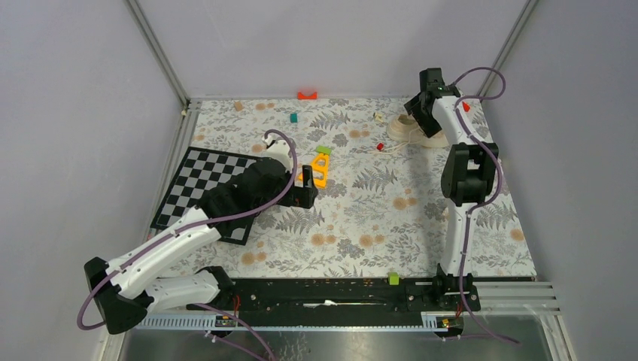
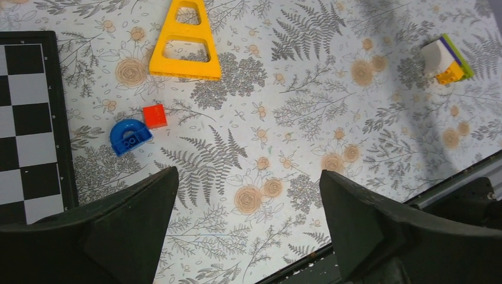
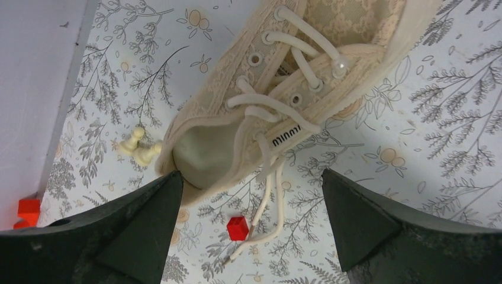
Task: Tie the shoes
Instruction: Pick up the shoe at the center of the board.
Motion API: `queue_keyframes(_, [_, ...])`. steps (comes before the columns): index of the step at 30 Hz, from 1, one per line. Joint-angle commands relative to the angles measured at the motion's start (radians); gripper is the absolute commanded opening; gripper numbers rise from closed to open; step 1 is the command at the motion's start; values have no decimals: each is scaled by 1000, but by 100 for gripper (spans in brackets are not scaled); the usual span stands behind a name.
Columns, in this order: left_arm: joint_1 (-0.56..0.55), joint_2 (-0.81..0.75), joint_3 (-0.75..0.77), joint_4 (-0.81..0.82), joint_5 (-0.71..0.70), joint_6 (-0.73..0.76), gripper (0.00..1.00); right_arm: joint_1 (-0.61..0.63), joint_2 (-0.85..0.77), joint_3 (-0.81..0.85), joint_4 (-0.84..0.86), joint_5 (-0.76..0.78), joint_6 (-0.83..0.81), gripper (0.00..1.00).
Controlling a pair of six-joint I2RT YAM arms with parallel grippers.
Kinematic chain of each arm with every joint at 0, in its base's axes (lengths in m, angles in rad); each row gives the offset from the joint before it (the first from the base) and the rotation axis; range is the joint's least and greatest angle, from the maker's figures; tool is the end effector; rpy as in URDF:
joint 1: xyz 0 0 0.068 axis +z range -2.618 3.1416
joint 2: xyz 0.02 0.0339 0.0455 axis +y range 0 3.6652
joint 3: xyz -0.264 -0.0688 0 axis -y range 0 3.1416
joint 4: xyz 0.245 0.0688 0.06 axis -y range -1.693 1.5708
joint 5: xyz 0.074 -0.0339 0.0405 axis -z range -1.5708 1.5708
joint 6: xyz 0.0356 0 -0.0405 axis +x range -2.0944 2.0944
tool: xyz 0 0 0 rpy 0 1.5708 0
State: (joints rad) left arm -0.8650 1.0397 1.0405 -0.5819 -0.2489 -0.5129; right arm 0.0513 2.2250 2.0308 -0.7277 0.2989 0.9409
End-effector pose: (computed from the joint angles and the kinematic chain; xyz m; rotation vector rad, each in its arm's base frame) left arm 0.1506 -0.1632 0.3418 0.2364 2.1677 -0.5363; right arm 0.4978 0.0151 0.2485 1.1587 2.1444 0.0674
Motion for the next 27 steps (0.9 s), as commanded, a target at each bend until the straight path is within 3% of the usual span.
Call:
queue_keyframes(1, [-2, 25, 28, 6, -48, 31, 98, -7, 70, 111, -84, 37, 57, 93])
queue_keyframes(18, [0, 48, 51, -22, -57, 45, 98, -20, 126, 116, -21, -22, 13, 62])
queue_keyframes(27, [-1, 34, 51, -27, -30, 30, 98, -39, 184, 126, -48, -79, 20, 62])
